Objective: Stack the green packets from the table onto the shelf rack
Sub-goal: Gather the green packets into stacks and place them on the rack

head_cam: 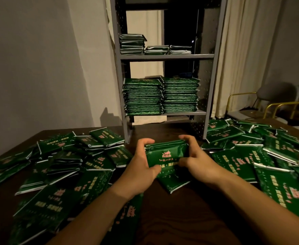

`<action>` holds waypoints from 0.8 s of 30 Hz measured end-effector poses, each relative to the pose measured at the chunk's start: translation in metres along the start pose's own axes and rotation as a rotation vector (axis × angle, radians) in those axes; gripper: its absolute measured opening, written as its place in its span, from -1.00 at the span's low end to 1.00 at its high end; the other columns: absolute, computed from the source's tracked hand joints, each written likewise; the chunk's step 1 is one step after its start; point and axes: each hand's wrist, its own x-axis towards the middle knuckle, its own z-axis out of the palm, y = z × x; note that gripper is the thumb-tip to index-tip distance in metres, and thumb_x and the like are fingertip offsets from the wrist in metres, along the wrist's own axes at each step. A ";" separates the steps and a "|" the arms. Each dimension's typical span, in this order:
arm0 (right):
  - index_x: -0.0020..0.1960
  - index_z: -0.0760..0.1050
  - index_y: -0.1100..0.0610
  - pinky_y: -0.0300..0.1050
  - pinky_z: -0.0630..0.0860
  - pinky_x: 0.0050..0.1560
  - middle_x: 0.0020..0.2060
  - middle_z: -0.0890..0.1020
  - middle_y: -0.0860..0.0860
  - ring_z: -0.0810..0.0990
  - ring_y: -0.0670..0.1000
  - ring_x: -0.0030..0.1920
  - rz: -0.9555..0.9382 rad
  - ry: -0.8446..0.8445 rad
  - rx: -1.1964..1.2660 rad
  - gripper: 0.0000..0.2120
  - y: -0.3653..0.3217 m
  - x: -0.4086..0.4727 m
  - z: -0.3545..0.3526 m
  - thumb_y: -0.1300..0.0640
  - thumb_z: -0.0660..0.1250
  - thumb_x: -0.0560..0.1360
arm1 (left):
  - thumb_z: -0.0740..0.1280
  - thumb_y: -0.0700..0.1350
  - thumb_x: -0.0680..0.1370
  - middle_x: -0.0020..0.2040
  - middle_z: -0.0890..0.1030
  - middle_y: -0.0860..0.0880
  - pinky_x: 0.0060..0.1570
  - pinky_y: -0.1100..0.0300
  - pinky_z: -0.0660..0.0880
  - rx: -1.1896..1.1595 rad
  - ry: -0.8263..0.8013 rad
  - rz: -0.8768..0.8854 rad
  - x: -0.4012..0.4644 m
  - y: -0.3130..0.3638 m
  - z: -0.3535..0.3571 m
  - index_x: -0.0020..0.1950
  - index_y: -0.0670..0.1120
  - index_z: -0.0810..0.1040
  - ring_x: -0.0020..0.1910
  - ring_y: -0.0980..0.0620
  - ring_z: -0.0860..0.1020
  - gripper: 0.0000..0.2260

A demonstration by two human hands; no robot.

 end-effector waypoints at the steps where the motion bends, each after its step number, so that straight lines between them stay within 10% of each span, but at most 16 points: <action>1: 0.43 0.22 0.00 -0.04 0.62 0.02 0.15 0.58 0.07 0.63 0.06 0.10 -0.002 0.028 0.052 -0.38 -0.003 -0.001 -0.003 0.46 0.29 0.52 | 0.34 -0.43 0.52 0.10 0.61 -0.08 -0.01 0.03 0.66 -0.052 0.029 -0.010 0.000 0.003 -0.002 0.29 0.15 0.31 -0.02 0.05 0.66 -0.44; 6: 0.20 0.51 0.19 -0.30 0.60 -0.17 0.03 0.71 0.04 0.71 -0.06 -0.04 -0.068 -0.015 0.118 -0.77 -0.031 -0.009 -0.015 0.33 0.33 0.56 | 0.42 -0.40 0.48 0.08 0.66 -0.05 -0.16 0.23 0.60 -0.238 0.158 -0.053 0.005 0.021 -0.017 0.24 0.10 0.47 -0.02 0.05 0.67 -0.51; 11: 0.19 0.53 0.17 0.10 0.66 0.03 0.05 0.71 0.08 0.70 0.10 0.06 -0.173 0.046 0.092 -0.73 -0.064 -0.016 -0.027 0.33 0.39 0.51 | 0.50 -0.34 0.45 -0.03 0.72 0.04 -0.02 0.11 0.64 -0.176 0.158 0.070 0.005 0.043 -0.032 0.14 0.09 0.56 -0.03 0.07 0.70 -0.59; 24: 0.16 0.55 -0.09 -0.08 0.52 0.29 0.10 0.66 -0.18 0.59 -0.22 0.17 -0.475 0.104 -0.408 -0.66 -0.152 -0.048 -0.058 0.24 0.46 0.49 | 0.55 -0.24 0.44 0.00 0.67 0.06 0.12 0.17 0.58 0.091 0.129 0.298 0.020 0.114 -0.050 0.07 -0.01 0.58 0.06 0.13 0.63 -0.71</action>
